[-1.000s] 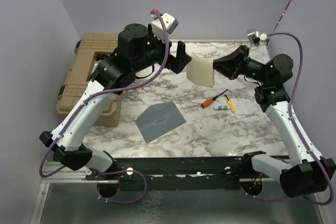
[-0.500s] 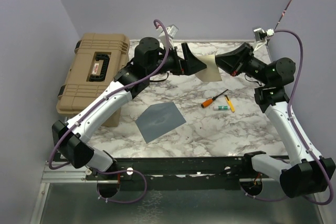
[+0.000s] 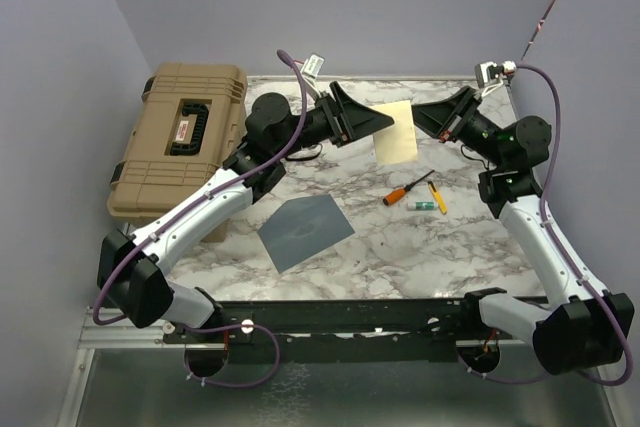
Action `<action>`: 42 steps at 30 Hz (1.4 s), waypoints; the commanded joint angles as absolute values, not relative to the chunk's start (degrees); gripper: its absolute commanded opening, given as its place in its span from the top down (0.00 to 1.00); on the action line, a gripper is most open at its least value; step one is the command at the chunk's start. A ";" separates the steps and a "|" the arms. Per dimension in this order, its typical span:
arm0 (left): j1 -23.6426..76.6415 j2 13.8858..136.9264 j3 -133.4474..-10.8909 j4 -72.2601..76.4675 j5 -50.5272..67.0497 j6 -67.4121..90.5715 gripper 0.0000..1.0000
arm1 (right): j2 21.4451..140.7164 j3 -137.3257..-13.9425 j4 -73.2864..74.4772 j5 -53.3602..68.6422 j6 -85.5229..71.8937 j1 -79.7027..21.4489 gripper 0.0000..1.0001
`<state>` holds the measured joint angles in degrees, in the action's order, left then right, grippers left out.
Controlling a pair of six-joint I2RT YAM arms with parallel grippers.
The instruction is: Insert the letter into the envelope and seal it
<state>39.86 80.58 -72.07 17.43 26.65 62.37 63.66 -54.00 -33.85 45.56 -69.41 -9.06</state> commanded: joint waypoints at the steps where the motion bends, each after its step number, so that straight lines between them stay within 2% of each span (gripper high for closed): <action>1: 39.65 80.15 -72.33 23.60 29.45 65.21 0.37 | 64.54 -52.34 -35.78 43.57 -72.83 -9.49 1.00; 4: 39.72 80.46 -72.21 23.56 29.94 64.92 0.52 | 64.88 -52.03 -35.18 43.23 -72.77 -9.58 1.00; 8: 39.61 80.58 -72.58 22.55 30.20 64.01 0.64 | 64.80 -52.03 -34.68 42.79 -72.77 -9.58 1.00; 16: 39.38 81.13 -73.95 18.26 29.75 60.42 1.00 | 63.63 -53.02 -30.84 41.85 -71.46 -9.58 1.00; 18: 39.29 80.95 -74.36 16.47 29.12 58.55 1.00 | 63.11 -53.88 -27.28 41.68 -69.34 -9.58 0.98; 20: 39.20 80.45 -74.88 13.48 27.93 56.07 1.00 | 62.15 -55.16 -21.17 40.75 -65.42 -9.58 0.80; 22: 39.04 79.91 -75.62 10.38 26.20 53.13 1.00 | 61.07 -56.94 -14.08 38.95 -61.30 -9.58 0.56; 25: 38.71 79.12 -76.45 6.63 24.35 49.68 1.00 | 60.27 -60.13 -2.51 34.88 -57.01 -9.58 0.37; 29: 38.32 78.51 -76.24 4.81 21.95 48.84 1.00 | 58.62 -59.08 -0.90 32.32 -58.11 -9.58 0.21; 32: 38.12 78.85 -76.24 4.74 21.86 50.21 1.00 | 57.73 -56.58 -3.68 32.50 -58.78 -9.57 0.11; 34: 38.14 79.20 -76.67 4.78 22.84 51.05 1.00 | 58.39 -55.24 -7.56 36.39 -59.88 -9.58 0.07; 42: 38.05 79.36 -77.60 8.43 27.18 54.41 1.00 | 62.82 -52.53 -20.41 46.41 -66.46 -9.73 0.04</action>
<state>38.30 79.92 -76.03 5.28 24.08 51.96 60.45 -52.75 -13.21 39.64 -63.24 -9.32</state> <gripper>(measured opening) 0.003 0.962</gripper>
